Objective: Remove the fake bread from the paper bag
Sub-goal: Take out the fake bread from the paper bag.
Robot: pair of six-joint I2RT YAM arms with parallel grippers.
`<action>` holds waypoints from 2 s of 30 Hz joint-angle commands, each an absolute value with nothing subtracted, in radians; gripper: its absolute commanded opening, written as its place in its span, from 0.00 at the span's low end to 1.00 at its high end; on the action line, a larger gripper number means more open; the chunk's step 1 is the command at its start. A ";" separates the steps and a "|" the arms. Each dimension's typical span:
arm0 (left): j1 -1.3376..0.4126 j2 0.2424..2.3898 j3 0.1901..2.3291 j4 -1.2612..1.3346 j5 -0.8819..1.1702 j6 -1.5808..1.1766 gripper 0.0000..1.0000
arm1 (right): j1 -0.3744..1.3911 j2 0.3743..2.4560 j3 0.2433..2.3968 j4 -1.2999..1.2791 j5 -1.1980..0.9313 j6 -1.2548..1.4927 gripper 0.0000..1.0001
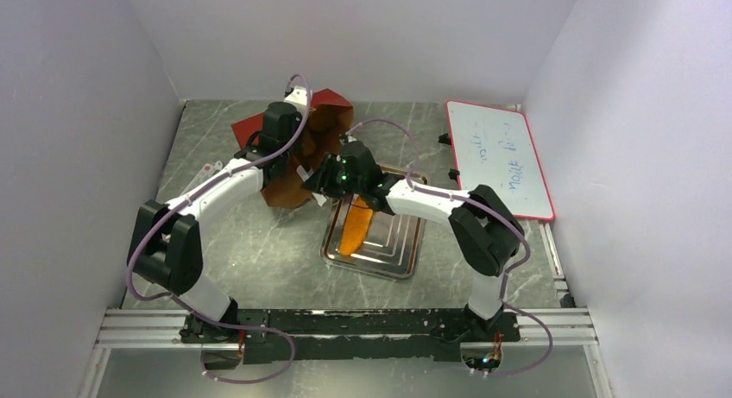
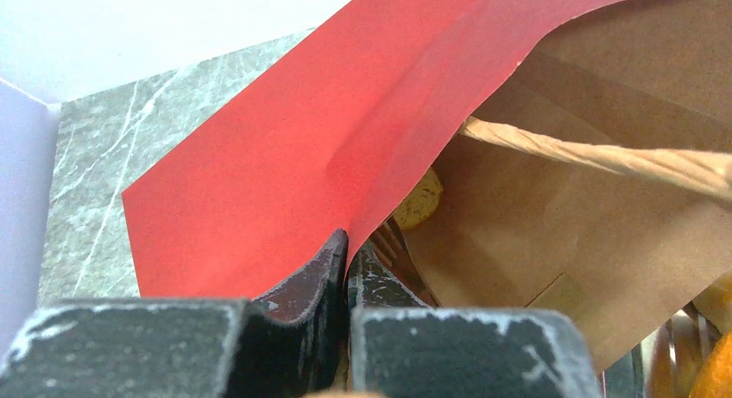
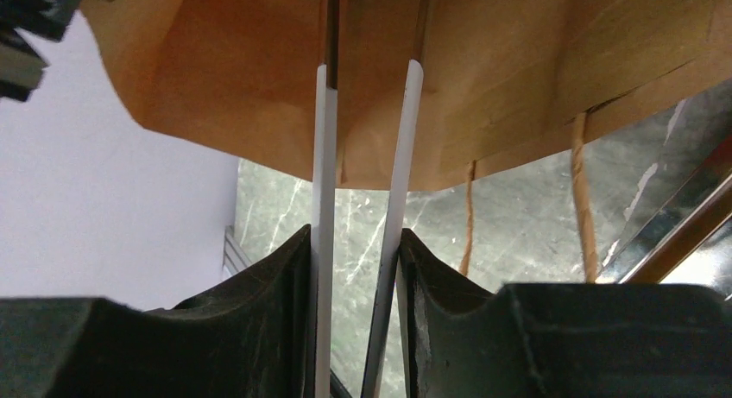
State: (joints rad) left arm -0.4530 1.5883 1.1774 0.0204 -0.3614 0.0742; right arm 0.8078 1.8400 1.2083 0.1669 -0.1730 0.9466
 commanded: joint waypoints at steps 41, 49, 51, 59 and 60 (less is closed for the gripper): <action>-0.489 1.493 1.137 0.055 -0.357 0.079 0.07 | 0.744 2.067 1.388 0.287 -0.254 0.883 0.34; -0.489 1.511 1.144 0.045 -0.396 0.076 0.07 | 0.742 2.025 1.320 0.294 -0.246 0.890 0.07; -0.489 1.520 1.153 0.042 -0.412 0.074 0.07 | 0.741 1.980 1.300 0.293 -0.245 0.893 0.06; -0.484 1.575 1.210 0.035 -0.446 0.087 0.07 | 0.741 1.843 1.167 0.313 -0.220 0.919 0.03; -0.483 1.582 1.214 0.037 -0.448 0.087 0.07 | 0.741 1.823 1.152 0.315 -0.218 0.922 0.02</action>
State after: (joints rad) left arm -0.4816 1.5574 1.1549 0.0135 -0.4042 0.0803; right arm 0.7471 1.9247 1.2015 0.2623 -0.2367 0.9108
